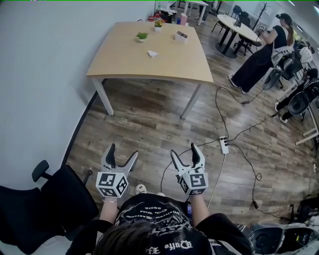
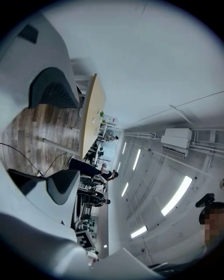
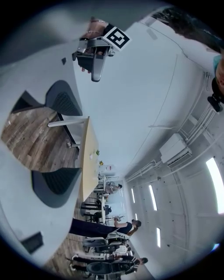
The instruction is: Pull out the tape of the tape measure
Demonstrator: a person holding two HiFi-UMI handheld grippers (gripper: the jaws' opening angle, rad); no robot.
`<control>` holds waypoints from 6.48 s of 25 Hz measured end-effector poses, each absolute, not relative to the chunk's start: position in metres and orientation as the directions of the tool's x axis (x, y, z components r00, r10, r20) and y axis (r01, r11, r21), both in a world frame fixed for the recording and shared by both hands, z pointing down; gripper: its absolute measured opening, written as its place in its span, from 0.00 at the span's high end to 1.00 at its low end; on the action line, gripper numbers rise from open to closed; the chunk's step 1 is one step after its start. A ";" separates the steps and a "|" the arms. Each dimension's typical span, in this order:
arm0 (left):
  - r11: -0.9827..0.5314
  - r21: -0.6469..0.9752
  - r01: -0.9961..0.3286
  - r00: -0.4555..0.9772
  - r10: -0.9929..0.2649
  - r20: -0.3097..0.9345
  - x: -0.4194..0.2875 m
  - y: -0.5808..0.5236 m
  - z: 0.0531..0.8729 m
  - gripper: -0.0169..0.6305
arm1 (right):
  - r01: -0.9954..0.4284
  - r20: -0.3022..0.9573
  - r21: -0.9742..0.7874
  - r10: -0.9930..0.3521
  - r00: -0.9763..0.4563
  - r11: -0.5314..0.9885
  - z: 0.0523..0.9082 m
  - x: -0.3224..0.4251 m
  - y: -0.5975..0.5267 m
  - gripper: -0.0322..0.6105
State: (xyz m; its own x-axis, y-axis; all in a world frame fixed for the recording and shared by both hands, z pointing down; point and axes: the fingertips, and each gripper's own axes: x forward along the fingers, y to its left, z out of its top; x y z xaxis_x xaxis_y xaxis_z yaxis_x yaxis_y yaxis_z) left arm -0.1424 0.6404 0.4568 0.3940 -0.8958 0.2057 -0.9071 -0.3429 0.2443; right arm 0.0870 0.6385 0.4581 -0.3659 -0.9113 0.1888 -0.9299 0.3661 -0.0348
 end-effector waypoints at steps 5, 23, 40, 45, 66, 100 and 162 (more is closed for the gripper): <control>-0.446 0.287 -0.848 0.516 -0.818 0.253 -0.136 0.641 0.468 0.29 | -0.912 0.214 -0.045 -0.888 -0.408 0.408 0.464 0.064 0.635 0.37; -0.511 0.245 -0.824 0.564 -0.784 0.259 -0.159 0.570 0.474 0.29 | -0.941 0.239 -0.031 -0.911 -0.335 0.337 0.474 0.044 0.569 0.41; -0.422 0.273 -0.865 0.487 -0.835 0.254 -0.077 0.363 0.477 0.29 | -0.856 0.236 -0.071 -0.825 -0.513 0.512 0.489 0.101 0.339 0.41; -0.395 0.234 -0.888 0.448 -0.858 0.252 -0.053 0.313 0.476 0.29 | -0.840 0.225 -0.037 -0.815 -0.534 0.541 0.484 0.126 0.284 0.41; -0.467 0.359 -0.808 0.567 -0.781 0.262 -0.014 0.175 0.508 0.30 | -0.870 0.262 -0.066 -0.833 -0.487 0.489 0.500 0.153 0.165 0.41; -0.524 0.456 -0.719 0.674 -0.687 0.272 -0.119 -0.152 0.539 0.30 | -0.896 0.365 -0.068 -0.824 -0.432 0.440 0.527 0.030 -0.140 0.41; -0.262 0.705 -0.659 0.589 -0.763 0.267 -0.139 -0.173 0.541 0.42 | -0.533 0.678 -0.063 -0.356 -0.643 0.844 0.623 -0.046 -0.274 0.51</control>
